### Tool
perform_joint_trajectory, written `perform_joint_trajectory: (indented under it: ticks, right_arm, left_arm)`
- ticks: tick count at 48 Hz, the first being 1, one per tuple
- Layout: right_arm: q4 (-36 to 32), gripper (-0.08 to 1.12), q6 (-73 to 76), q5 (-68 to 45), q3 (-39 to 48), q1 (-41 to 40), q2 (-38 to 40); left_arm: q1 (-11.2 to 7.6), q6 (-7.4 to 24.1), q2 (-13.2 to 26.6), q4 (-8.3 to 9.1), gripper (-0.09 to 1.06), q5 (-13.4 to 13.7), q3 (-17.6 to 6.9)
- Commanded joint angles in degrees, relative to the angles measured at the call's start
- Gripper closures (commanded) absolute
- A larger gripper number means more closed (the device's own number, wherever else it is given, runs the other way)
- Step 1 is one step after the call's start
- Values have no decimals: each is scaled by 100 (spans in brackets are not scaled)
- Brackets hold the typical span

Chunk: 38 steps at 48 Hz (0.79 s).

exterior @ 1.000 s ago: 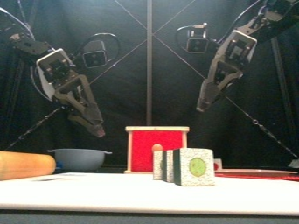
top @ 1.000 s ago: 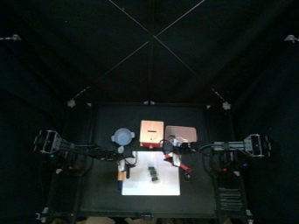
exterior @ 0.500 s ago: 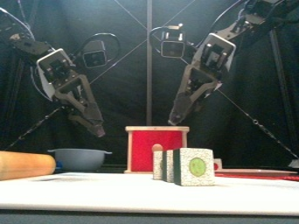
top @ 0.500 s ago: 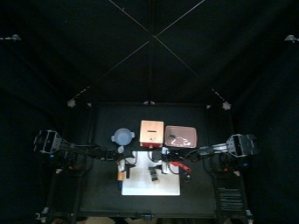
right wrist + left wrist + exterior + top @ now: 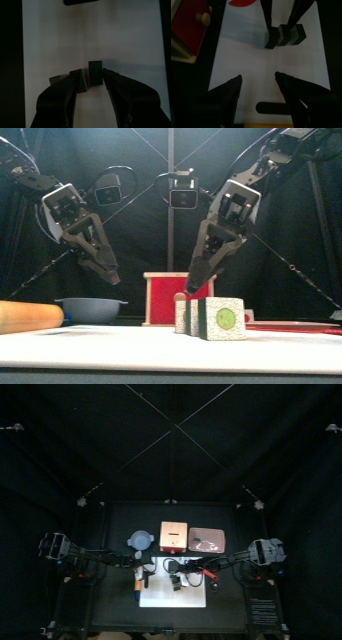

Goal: Place sushi on board then cut the sushi with the knife then place the pieces on the plate
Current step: Place the 4 sushi pieces on the plate

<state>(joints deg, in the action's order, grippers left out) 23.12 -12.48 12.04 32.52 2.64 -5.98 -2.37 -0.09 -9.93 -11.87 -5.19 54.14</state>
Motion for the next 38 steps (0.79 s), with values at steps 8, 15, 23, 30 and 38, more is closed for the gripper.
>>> perform_joint_trajectory:
  ticks: [8,15,23,30,38]
  right_arm:
    - [9,26,-9,-35,-176,-18,-35]
    - [0,26,-9,-35,-185,-18,-97]
    - [-18,26,-9,-35,-211,-26,-176]
    - [-26,26,-9,-35,-237,-79,-229]
    - [-35,26,-18,35,-272,-123,-158]
  left_arm:
    - [9,9,-70,0,6,-18,-44]
    - [18,9,-70,0,6,-18,-26]
    - [18,0,-70,0,6,-18,0]
    - [18,0,-70,0,6,-18,9]
    - [18,0,-70,0,6,-26,18]
